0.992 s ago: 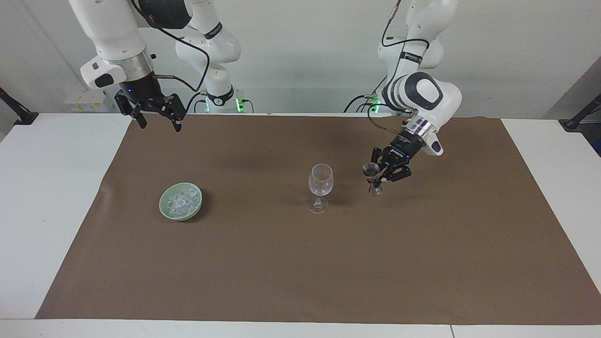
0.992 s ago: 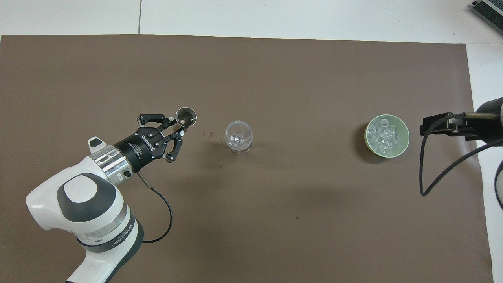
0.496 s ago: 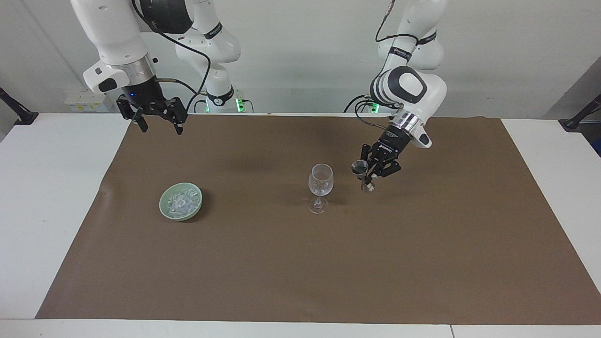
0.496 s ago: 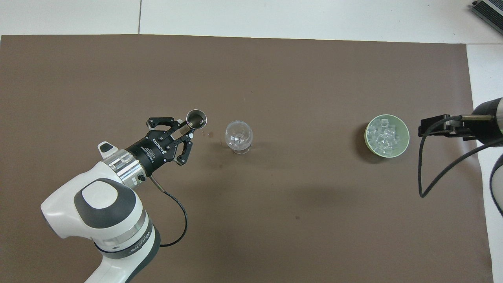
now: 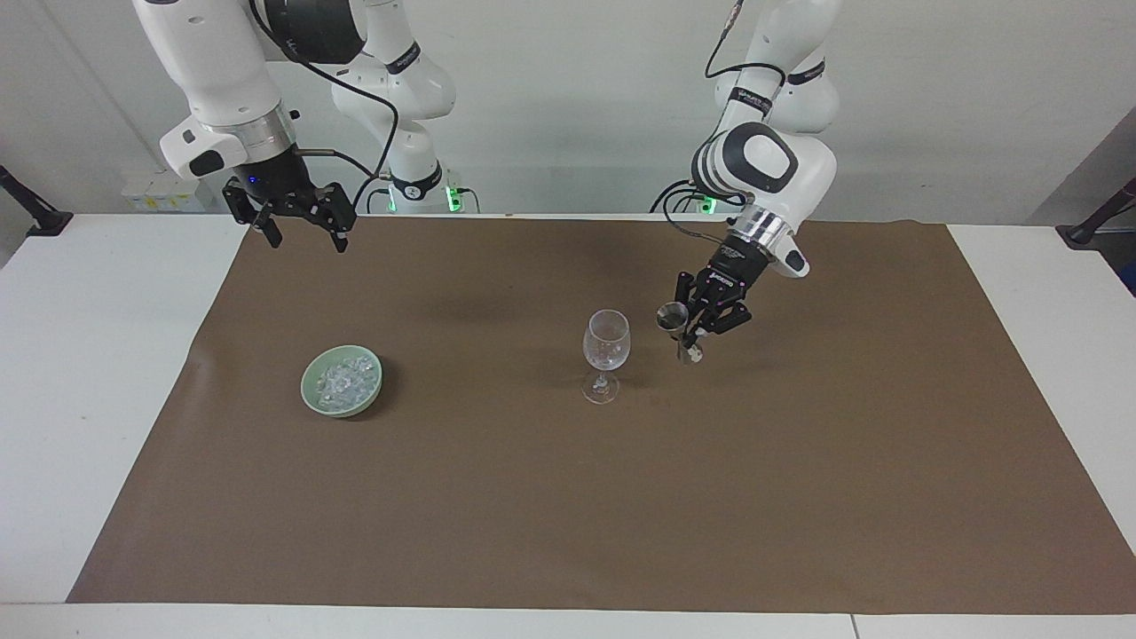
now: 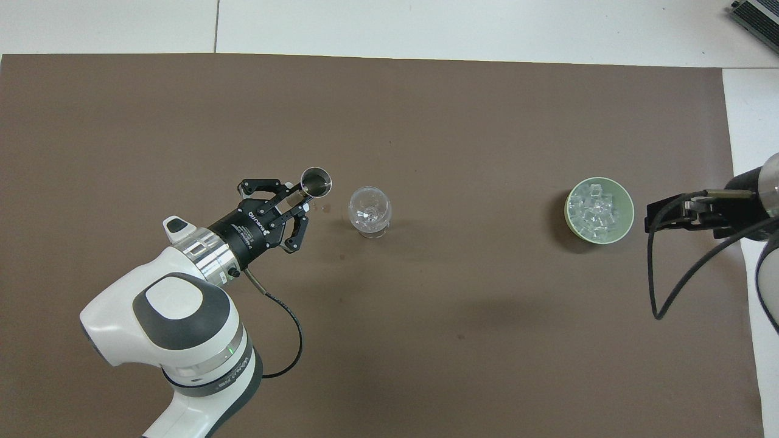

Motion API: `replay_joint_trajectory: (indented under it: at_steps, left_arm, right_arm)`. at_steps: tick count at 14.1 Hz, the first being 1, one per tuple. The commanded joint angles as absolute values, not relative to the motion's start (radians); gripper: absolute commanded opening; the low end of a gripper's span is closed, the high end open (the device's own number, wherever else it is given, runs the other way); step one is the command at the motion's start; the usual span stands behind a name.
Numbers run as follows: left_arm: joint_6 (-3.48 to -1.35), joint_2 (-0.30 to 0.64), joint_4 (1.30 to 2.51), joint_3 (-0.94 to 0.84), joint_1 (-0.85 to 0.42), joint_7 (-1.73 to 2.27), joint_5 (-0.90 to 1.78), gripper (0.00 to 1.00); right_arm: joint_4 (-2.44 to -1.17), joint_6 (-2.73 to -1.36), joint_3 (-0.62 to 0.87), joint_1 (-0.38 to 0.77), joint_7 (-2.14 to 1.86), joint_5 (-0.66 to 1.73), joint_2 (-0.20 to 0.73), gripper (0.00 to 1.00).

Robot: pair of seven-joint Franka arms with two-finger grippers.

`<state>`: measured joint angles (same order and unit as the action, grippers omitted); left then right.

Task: Pour wine and add ice with both arms
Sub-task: 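Carry the jigger with the left gripper toward the wine glass, then position the jigger above the wine glass rim with the left gripper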

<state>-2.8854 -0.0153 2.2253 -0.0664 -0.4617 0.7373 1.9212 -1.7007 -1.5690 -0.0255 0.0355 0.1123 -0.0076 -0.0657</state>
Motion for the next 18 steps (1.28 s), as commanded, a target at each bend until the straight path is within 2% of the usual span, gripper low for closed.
replay_joint_trajectory:
  at_steps: [1, 18]
  left_arm:
    - [-2.954, 0.011, 2.181, -0.060, -0.509, 0.723, 1.939, 0.00]
    - [-3.046, 0.038, 2.146, -0.071, -0.558, 0.653, 1.893, 0.00]
  right_arm:
    - [-1.672, -1.533, -0.026, 0.026, 0.087, 0.014, -0.049, 1.00]
    - [-1.681, -1.565, -0.023, 0.026, 0.089, 0.014, -0.063, 1.00]
